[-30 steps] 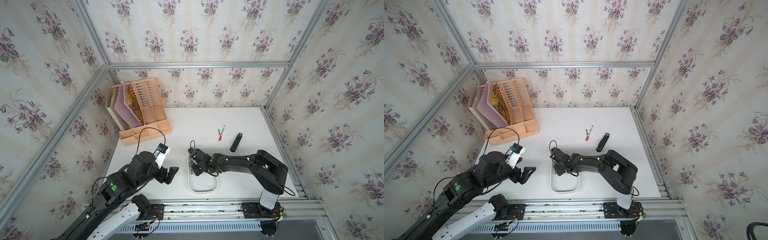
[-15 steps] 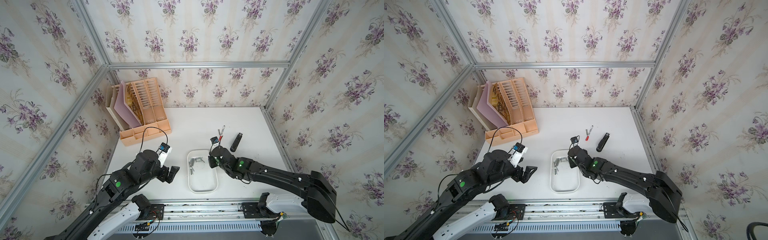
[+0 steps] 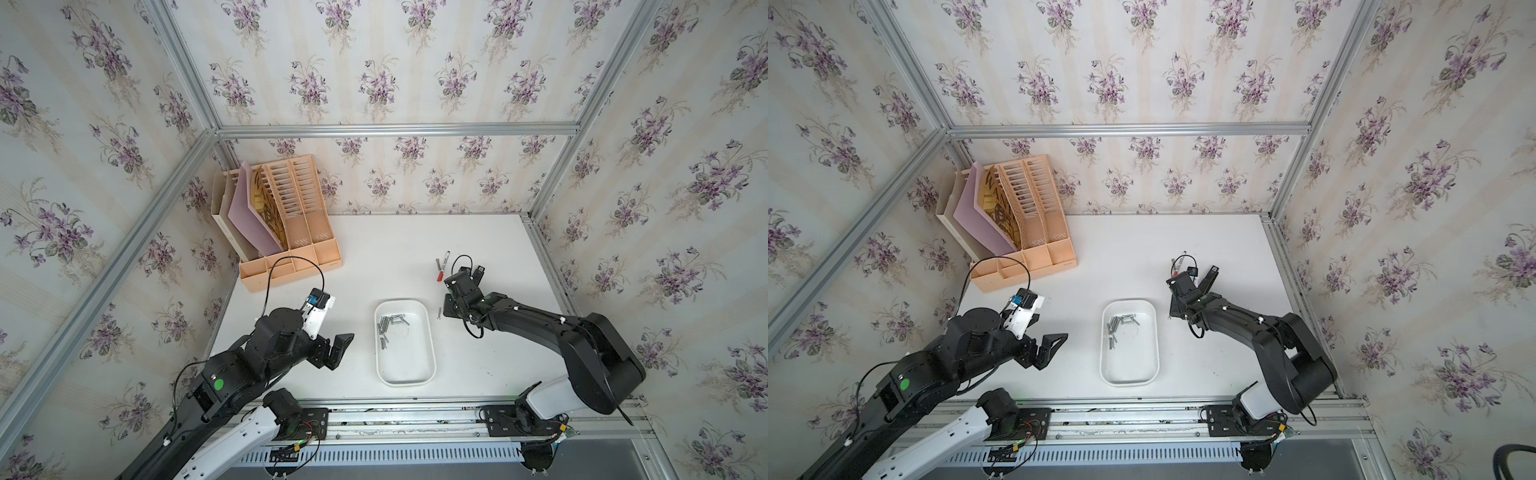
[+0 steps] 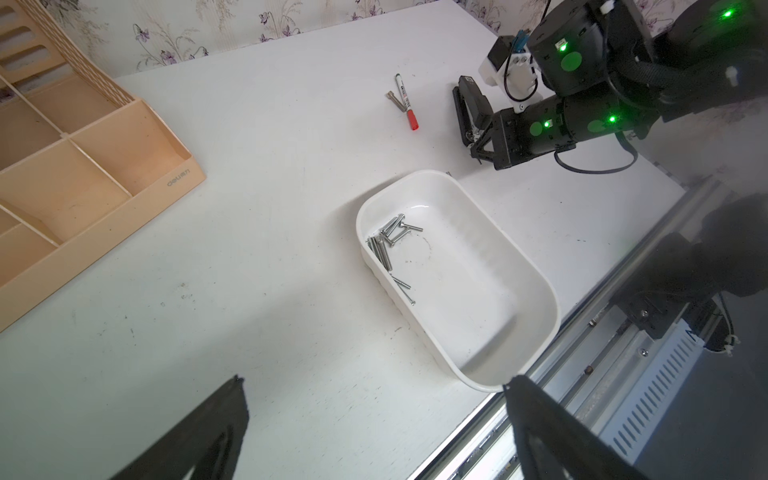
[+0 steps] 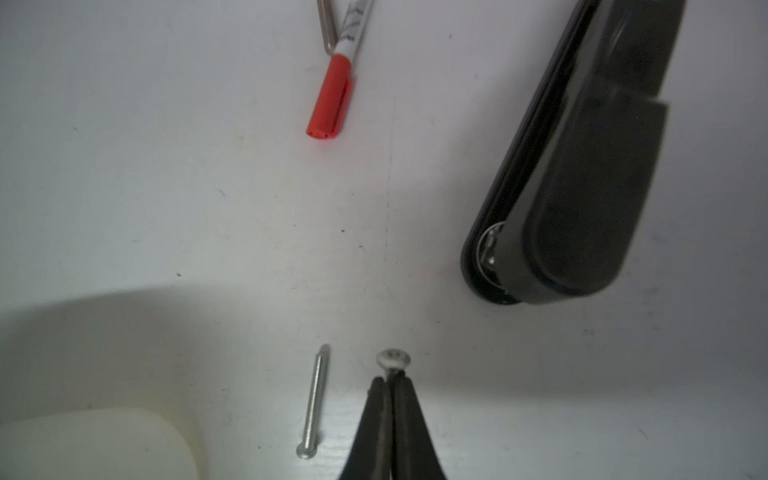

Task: Take out the screws from the storage box
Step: Place the screw at the center of the board, then pick up the screw from the storage box.

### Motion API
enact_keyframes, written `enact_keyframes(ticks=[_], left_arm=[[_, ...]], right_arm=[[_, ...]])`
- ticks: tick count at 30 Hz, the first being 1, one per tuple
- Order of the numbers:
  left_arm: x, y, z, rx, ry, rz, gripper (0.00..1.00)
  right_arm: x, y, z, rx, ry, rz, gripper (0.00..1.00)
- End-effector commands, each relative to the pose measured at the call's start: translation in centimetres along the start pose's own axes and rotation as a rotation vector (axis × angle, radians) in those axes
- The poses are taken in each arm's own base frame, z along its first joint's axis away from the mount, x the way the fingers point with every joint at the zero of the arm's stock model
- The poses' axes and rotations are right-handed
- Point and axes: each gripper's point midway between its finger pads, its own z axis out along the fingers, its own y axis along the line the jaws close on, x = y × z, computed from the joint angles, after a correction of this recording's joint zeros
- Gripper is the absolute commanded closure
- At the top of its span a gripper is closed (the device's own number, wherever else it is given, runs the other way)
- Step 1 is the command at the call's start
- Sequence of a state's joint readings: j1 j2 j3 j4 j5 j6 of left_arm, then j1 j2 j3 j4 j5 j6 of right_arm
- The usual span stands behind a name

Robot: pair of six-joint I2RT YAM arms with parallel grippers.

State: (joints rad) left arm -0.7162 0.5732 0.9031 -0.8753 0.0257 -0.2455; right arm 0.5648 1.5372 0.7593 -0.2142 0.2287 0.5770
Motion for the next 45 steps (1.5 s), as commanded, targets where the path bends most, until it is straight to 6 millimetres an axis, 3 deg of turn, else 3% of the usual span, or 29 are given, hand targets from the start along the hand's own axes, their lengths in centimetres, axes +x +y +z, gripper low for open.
enact_keyframes(ticks=[1,18,20,24,28,30,33,37,40,45], left_arm=[[-0.4,0.0,0.3,-0.004,-0.007,0.012,0.01],[-0.4,-0.2,0.1,0.006,-0.012,0.015,0.01],[-0.4,-0.2,0.2,0.005,-0.012,0.016,0.01],[-0.5,-0.3,0.1,0.009,-0.015,0.017,0.01],[-0.5,-0.4,-0.1,0.014,-0.021,0.019,0.01],[-0.4,-0.4,-0.1,0.015,-0.021,0.021,0.01],[-0.4,-0.4,0.0,0.015,-0.013,0.021,0.01],[-0.4,-0.5,0.0,0.02,-0.014,0.019,0.01],[-0.4,-0.4,0.1,0.014,-0.014,0.021,0.01],[-0.2,-0.6,0.6,0.018,0.012,0.021,0.01]], right_arm=[[0.9,-0.2,1.1,-0.037,0.085,0.049,1.0],[1.4,0.8,1.7,-0.11,0.124,0.037,1.0],[1.3,0.9,1.5,-0.12,0.114,0.037,0.95],[0.5,1.8,0.0,-0.196,0.061,0.033,0.74],[-0.8,2.3,-2.1,-0.248,-0.016,0.032,0.73],[-1.2,3.3,-3.6,-0.309,-0.061,0.01,0.73],[-1.0,6.9,-6.7,-0.42,-0.146,-0.099,0.73],[1.1,11.7,-9.9,-0.521,-0.213,-0.28,0.73],[2.4,13.7,-9.8,-0.548,-0.184,-0.354,0.74],[4.7,15.4,-7.4,-0.533,-0.069,-0.433,0.79]])
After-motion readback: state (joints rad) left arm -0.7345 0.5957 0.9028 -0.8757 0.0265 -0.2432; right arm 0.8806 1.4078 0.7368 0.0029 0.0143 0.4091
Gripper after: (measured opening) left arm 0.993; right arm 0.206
